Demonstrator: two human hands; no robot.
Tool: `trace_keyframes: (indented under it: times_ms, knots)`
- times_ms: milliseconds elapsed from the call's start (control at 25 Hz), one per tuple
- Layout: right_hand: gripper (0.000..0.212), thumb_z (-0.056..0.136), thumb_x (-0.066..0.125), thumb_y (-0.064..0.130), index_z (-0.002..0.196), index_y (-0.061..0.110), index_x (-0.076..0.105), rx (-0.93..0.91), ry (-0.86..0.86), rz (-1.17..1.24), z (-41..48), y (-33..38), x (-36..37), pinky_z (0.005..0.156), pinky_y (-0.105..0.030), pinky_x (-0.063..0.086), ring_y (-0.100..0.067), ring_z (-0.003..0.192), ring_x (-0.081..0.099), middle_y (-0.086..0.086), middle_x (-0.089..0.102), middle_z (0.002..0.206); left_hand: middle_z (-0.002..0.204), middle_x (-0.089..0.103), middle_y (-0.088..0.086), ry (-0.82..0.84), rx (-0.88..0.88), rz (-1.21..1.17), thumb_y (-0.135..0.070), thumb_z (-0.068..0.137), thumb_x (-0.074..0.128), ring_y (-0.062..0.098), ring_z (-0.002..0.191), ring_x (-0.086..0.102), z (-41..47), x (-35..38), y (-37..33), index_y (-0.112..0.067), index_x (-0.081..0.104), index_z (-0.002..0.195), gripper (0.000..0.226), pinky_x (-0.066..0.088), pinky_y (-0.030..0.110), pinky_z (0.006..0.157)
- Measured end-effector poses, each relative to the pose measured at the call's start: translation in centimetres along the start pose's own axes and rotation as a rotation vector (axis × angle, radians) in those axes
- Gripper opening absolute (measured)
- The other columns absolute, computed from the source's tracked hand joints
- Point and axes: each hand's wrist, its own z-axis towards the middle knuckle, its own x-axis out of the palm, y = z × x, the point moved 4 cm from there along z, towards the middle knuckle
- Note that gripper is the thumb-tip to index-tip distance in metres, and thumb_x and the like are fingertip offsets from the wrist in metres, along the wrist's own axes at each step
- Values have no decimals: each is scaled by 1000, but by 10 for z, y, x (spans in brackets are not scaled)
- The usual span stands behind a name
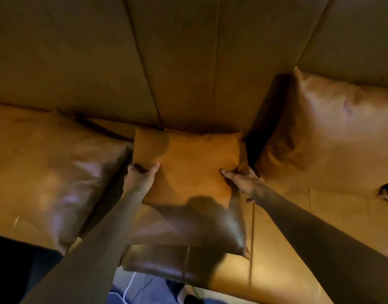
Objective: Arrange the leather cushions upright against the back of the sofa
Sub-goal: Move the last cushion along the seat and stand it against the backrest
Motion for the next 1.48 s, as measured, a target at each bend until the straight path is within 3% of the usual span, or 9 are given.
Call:
trace_keyframes:
  times_ms: [160,240,480,720,920,1040,1280,1480]
  knots:
    - [117,60,75,73,153,26,21,87,-13,142,18,-2,13,108,-57,38,-37,138,39,-7,35,156,152,44,10,99,-51,-106,-68,77,68,40,133,46,23,-4,-9,-22,27,155,99,34,54,111]
    - [122,57,81,66,154,25,20,99,-10,294,23,-4,17,109,-57,36,-37,137,40,-8,35,156,152,43,10,134,-99,-177,-68,77,69,40,133,45,31,-6,-12,-22,27,155,100,32,55,111]
    - [95,71,85,35,143,21,26,-15,-178,496,20,16,13,101,-44,41,-29,120,47,-7,46,139,150,44,10,169,-100,-249,-65,75,74,40,132,45,34,-18,-37,-25,28,153,99,34,56,109]
    - [86,75,72,-5,146,19,31,-253,-163,626,-4,71,-11,94,-36,43,-26,121,49,-3,53,129,158,35,9,147,91,-407,-74,64,76,38,138,41,32,-47,-103,-28,10,159,124,34,60,112]
    - [97,70,77,-3,146,20,22,-352,-191,522,-1,105,-30,94,-38,43,-25,121,44,-5,45,134,161,30,4,207,156,-563,-77,57,75,36,142,35,29,-50,-141,-38,8,158,128,30,63,113]
    - [109,64,85,7,147,24,16,-289,-204,386,7,116,-30,102,-50,45,-33,129,42,-8,42,138,162,26,3,261,133,-574,-70,70,73,37,145,30,28,-42,-144,-37,7,158,115,26,67,114]
    - [101,67,82,-1,143,23,20,-349,-266,409,10,114,-32,107,-54,43,-33,130,41,-8,43,137,163,26,3,244,172,-636,-54,80,74,36,147,28,33,-41,-150,-34,8,159,105,27,66,114]
    - [110,65,86,9,146,23,12,-293,-290,307,18,122,-32,105,-55,45,-38,131,40,-12,40,140,163,25,5,259,160,-588,-58,79,72,40,146,28,39,-38,-151,-36,7,158,105,26,66,114]
